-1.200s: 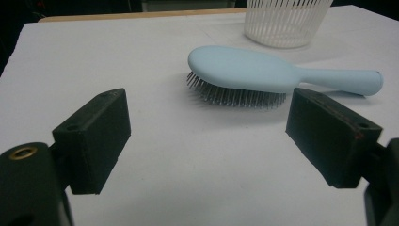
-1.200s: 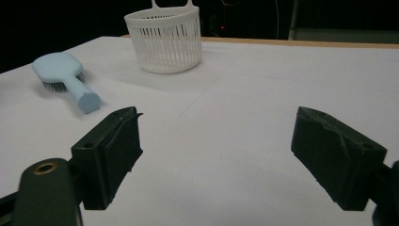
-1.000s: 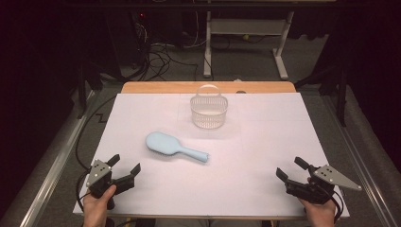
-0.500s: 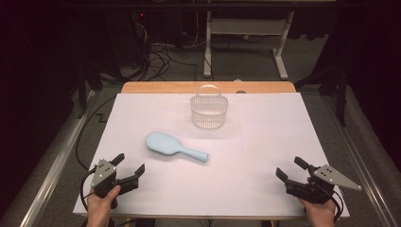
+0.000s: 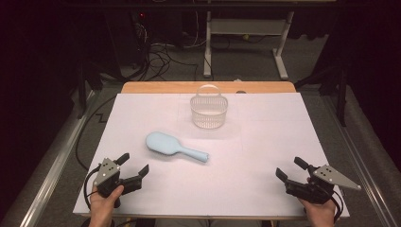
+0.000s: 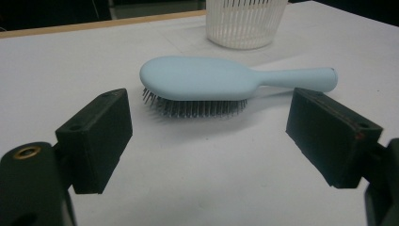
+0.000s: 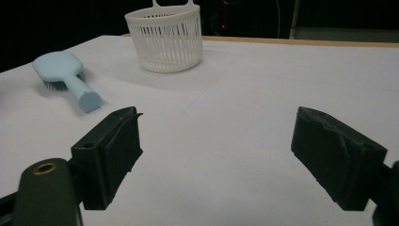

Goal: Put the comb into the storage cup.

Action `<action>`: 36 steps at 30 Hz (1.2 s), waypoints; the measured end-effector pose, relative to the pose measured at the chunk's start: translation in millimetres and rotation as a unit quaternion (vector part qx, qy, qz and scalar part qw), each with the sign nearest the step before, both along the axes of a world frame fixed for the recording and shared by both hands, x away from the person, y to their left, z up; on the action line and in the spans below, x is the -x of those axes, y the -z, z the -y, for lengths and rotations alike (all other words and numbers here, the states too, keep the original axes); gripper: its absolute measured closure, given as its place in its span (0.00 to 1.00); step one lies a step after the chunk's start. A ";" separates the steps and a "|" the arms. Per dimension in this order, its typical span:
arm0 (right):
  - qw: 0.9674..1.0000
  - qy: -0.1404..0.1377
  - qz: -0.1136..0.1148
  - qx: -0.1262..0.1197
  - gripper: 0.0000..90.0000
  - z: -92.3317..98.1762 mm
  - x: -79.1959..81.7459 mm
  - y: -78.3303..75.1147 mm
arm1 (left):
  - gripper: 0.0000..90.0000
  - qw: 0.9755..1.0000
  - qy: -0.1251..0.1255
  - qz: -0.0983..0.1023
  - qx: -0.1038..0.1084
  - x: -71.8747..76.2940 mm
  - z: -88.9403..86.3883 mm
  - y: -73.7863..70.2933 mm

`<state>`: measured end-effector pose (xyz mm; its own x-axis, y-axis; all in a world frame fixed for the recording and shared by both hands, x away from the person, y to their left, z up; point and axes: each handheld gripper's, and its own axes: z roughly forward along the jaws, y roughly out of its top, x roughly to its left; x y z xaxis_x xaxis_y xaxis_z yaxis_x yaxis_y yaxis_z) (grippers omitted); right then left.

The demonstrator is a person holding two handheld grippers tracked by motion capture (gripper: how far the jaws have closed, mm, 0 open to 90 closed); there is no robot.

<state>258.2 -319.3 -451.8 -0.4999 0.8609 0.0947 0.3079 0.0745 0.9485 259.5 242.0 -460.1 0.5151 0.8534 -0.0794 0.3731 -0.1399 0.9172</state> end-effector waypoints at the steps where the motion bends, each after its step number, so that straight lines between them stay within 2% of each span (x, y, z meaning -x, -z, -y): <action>1: 1.000 0.000 0.000 0.000 0.19 0.0 0.0 0.0 | 0.17 1.000 0.002 0.000 0.000 -0.2 1.1 0.0; 8: 1.000 0.000 0.000 0.000 0.19 -0.1 0.0 0.0 | 0.17 1.000 0.010 0.003 -0.011 -0.8 8.0 -1.9; 12: 1.000 0.000 0.000 0.002 0.19 -0.3 0.0 0.1 | 0.17 1.000 0.019 0.000 0.000 -1.2 11.6 -2.8; 24: 1.000 0.001 -0.001 0.001 0.19 -0.1 0.3 -0.2 | 0.18 0.999 0.049 -0.004 -0.002 -3.7 31.4 -3.9; 36: 1.000 0.000 0.001 0.001 0.19 -0.2 0.6 -0.3 | 0.18 0.998 0.068 -0.011 -0.002 -10.5 49.4 -4.6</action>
